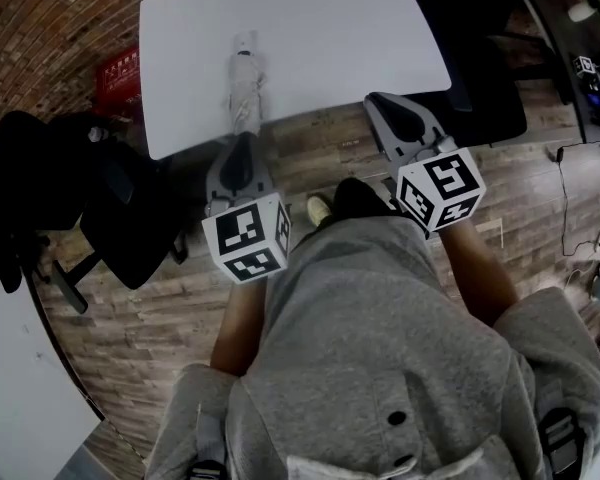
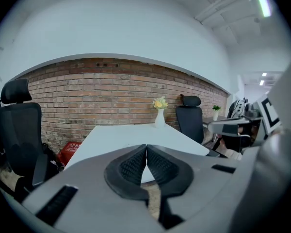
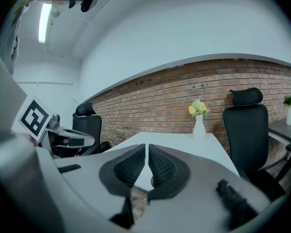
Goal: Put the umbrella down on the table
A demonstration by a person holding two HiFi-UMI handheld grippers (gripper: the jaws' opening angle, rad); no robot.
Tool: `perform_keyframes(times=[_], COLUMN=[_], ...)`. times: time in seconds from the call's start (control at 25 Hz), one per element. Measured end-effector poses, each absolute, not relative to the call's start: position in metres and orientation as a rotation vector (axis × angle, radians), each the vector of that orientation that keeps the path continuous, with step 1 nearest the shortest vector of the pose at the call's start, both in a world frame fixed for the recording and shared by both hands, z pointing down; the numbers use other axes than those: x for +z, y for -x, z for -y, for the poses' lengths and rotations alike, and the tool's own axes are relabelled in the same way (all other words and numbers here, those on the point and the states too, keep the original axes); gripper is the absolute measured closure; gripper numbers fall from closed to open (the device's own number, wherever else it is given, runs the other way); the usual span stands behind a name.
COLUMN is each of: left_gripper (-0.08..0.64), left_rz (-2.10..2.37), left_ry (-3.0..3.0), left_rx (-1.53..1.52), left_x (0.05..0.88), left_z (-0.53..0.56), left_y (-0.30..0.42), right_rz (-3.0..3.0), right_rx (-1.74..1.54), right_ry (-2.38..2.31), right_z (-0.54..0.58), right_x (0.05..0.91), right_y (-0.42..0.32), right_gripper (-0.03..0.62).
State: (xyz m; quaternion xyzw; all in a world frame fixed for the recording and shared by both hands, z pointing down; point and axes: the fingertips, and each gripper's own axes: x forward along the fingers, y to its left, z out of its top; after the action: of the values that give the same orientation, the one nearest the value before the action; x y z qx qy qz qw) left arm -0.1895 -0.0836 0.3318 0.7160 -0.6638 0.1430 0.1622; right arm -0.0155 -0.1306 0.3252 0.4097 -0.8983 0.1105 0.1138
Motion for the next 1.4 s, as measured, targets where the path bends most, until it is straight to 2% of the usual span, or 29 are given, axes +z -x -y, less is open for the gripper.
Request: perform_keyframes(times=[0.6,0.96,1.4], left_gripper=[0.541,0.541,0.541], left_rz=[1.869,1.901,1.949], left_ry=[-2.048,-2.044,-2.005], left_rx=[0.43,0.415,0.42], left_x=[0.323,0.307,0.301], left_z=[0.067,0.033,-0.03], left_y=[0.129,0.084,0.053], right_rz=[2.619,2.602,2.636], right_rx=[0.355,0.377,0.381], right_ry=[-1.242,-1.272,-1.237], right_z=[0.114,0.079,0.019], right_x=[0.319,0.316,0.313], right_y=[-0.052,-0.111,-0.14], right_gripper=[0.558,0.558,0.558])
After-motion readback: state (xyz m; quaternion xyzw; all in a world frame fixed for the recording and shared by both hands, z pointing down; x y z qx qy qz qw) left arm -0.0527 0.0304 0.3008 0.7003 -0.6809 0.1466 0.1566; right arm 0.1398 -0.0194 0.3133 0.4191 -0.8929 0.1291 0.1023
